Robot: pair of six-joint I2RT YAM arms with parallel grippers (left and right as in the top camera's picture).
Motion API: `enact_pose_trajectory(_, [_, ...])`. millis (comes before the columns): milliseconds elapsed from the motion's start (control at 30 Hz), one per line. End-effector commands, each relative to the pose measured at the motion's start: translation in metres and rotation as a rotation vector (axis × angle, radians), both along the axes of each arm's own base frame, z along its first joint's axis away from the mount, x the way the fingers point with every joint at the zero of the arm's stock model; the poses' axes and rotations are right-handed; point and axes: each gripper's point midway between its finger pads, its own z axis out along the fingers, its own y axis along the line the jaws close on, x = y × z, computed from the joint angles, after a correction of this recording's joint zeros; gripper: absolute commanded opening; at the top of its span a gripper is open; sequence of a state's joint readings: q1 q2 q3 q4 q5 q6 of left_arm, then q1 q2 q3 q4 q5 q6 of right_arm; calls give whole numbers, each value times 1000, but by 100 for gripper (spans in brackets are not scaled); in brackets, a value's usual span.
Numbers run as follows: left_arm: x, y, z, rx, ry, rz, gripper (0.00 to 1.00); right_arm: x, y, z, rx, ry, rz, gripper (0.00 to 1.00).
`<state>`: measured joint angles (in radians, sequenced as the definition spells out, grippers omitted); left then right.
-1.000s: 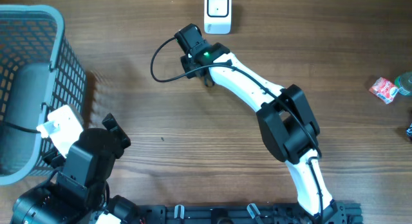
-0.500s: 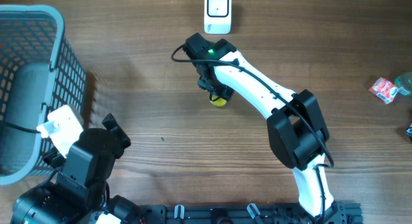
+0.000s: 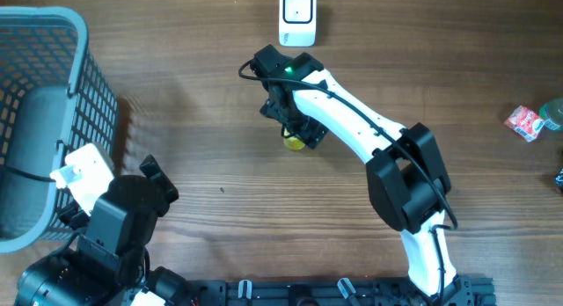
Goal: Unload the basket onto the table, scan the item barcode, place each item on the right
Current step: 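Close the right gripper around the yellow candy can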
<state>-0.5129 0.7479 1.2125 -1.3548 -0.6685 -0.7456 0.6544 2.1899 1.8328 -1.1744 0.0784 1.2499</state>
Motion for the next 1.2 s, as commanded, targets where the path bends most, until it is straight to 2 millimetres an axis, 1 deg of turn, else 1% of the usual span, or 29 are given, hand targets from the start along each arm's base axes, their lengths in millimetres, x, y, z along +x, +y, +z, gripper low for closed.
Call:
enact_pose_trajectory(0, [0,4,0,23,-1,15,100,-3,-12,35,-25,-44,165,100])
enact_pose_trajectory(33, [0,4,0,23,-1,14,100,-3,-17,42,-43,-56,178,100])
enact_pose_trajectory(67, [0,4,0,23,-1,14,100,-3,-20,55,-49,-80,237,100])
enact_pose_trajectory(100, [0,4,0,23,-1,14,100,-2,-19,64,-44,-100,309,100])
enact_pose_trajectory(133, [0,4,0,22,-1,14,100,-1,-12,74,-20,-124,451,100])
enact_pose_trajectory(167, [0,4,0,22,-1,15,100,-3,-5,81,9,-135,575,100])
enact_pose_trajectory(200, [0,4,0,22,-2,15,100,-11,7,89,70,-135,800,100])
enact_pose_trajectory(233, [0,4,0,21,-2,15,100,-22,13,92,111,-119,963,100])
enact_pose_trajectory(300, [0,4,0,18,-1,15,100,-37,3,90,95,-57,1123,100])
enact_pose_trajectory(333, [0,3,-1,13,1,11,100,-37,-1,87,77,-42,1182,100])
enact_pose_trajectory(400, [0,2,-1,6,3,9,100,-24,-9,85,1,-63,1215,100])
enact_pose_trajectory(500, [0,2,-2,2,3,9,100,-9,-6,74,-30,-88,1277,100])
enact_pose_trajectory(633, [0,1,-2,1,3,9,100,-6,-1,39,-22,-22,1328,100])
enact_pose_trajectory(700, [0,2,-2,2,3,9,100,-7,2,17,0,25,1338,100])
enact_pose_trajectory(767, [0,2,-2,2,3,9,100,-13,7,0,48,66,1360,100])
enact_pose_trajectory(900, [-1,2,-2,3,4,9,100,-15,8,-20,58,111,1357,100])
enact_pose_trajectory(967, [-1,2,-2,5,8,9,100,-14,8,-25,58,113,1354,100])
enact_pose_trajectory(1000, [-2,2,-3,6,10,9,100,-12,9,-26,56,108,1347,97])
enact_pose_trajectory(1033, [-2,2,-3,8,12,9,100,-11,9,-25,51,105,1332,93])
enact_pose_trajectory(1100, [-2,3,-3,9,15,9,100,-10,8,-26,47,104,1321,80])
enact_pose_trajectory(1167, [-3,3,-4,10,16,9,100,-10,9,-26,47,103,1321,79])
